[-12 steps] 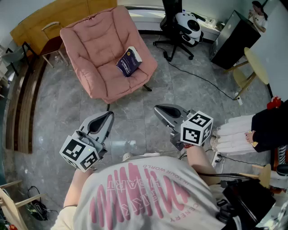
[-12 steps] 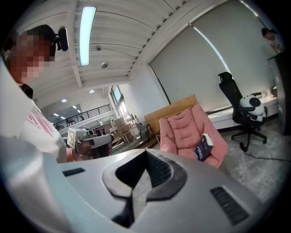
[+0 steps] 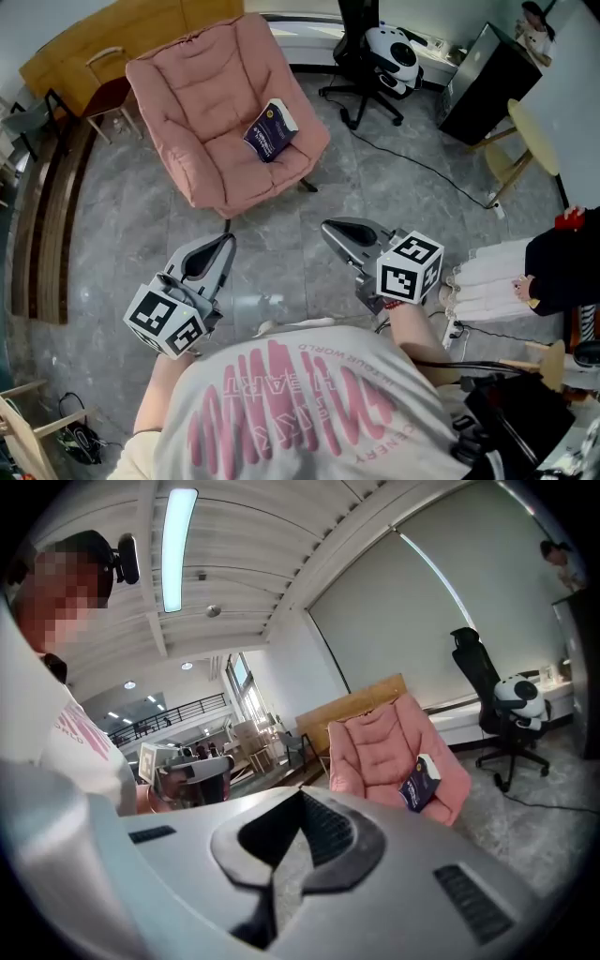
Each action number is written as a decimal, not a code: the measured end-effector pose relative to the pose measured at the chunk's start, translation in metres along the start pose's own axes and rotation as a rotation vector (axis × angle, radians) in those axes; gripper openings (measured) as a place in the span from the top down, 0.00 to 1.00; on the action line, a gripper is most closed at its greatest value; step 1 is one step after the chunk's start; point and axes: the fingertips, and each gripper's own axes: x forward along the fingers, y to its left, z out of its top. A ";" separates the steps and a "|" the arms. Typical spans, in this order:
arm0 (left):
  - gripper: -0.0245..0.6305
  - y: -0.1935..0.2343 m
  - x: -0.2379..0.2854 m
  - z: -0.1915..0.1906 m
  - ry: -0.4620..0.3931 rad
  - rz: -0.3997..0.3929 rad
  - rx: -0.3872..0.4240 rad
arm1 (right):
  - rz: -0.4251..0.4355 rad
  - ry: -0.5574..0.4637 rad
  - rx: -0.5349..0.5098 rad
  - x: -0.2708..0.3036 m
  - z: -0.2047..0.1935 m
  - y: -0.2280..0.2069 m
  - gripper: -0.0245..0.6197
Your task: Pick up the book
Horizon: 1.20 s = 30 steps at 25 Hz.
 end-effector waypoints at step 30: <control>0.95 0.085 -0.036 -0.007 -0.058 0.026 -0.078 | 0.079 0.067 0.075 0.096 -0.010 0.016 0.95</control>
